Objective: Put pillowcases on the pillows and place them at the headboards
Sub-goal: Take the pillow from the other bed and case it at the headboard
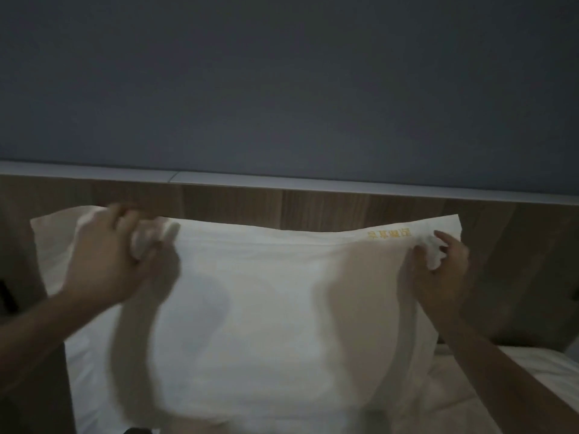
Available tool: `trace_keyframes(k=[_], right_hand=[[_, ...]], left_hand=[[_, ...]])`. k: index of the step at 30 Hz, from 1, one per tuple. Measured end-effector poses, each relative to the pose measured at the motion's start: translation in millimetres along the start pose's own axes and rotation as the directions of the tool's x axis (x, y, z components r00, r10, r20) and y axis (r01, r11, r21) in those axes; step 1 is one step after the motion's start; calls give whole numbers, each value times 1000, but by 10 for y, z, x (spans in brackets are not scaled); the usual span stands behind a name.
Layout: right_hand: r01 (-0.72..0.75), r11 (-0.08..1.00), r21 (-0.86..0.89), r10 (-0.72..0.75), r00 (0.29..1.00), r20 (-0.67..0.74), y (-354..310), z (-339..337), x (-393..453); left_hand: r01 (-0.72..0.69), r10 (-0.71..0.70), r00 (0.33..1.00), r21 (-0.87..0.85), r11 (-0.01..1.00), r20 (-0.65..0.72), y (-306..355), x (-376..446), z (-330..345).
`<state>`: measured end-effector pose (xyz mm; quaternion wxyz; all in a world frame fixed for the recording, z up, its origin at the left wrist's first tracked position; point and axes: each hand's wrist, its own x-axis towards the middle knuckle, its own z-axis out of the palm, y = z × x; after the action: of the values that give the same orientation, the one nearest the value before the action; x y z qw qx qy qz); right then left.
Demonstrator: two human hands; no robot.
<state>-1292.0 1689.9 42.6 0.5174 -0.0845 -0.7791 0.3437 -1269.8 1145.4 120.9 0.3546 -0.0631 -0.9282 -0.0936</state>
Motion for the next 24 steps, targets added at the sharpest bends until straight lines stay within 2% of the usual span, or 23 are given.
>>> trace_keyframes(k=[1, 3, 6, 9, 12, 17, 20, 24], right_hand=[[70, 998, 2, -70, 995, 70, -53, 43, -39], [170, 985, 14, -170, 974, 152, -183, 119, 6], [177, 983, -39, -160, 950, 268, -420, 225, 286], [205, 965, -165, -124, 908, 400, -579, 320, 432], [285, 933, -221, -137, 848, 512, -651, 349, 422], [340, 896, -285, -67, 739, 670, -617, 322, 427], [338, 896, -287, -77, 756, 650, -579, 289, 434], [317, 892, -322, -57, 786, 616, -534, 201, 435]], left_hand=[[-71, 76, 994, -63, 995, 84, 71, -144, 79], [-132, 146, 967, -77, 988, 209, 143, -299, 201], [-21, 62, 959, -148, 989, 275, 142, -193, 277], [44, -5, 968, -148, 988, 249, 122, -1, 396], [112, -71, 951, -120, 986, 301, 142, 145, 478], [168, -138, 966, -124, 978, 218, 138, 282, 506], [229, -207, 964, -125, 965, 167, 132, 324, 489], [220, -209, 966, -53, 974, 153, 131, 345, 500]])
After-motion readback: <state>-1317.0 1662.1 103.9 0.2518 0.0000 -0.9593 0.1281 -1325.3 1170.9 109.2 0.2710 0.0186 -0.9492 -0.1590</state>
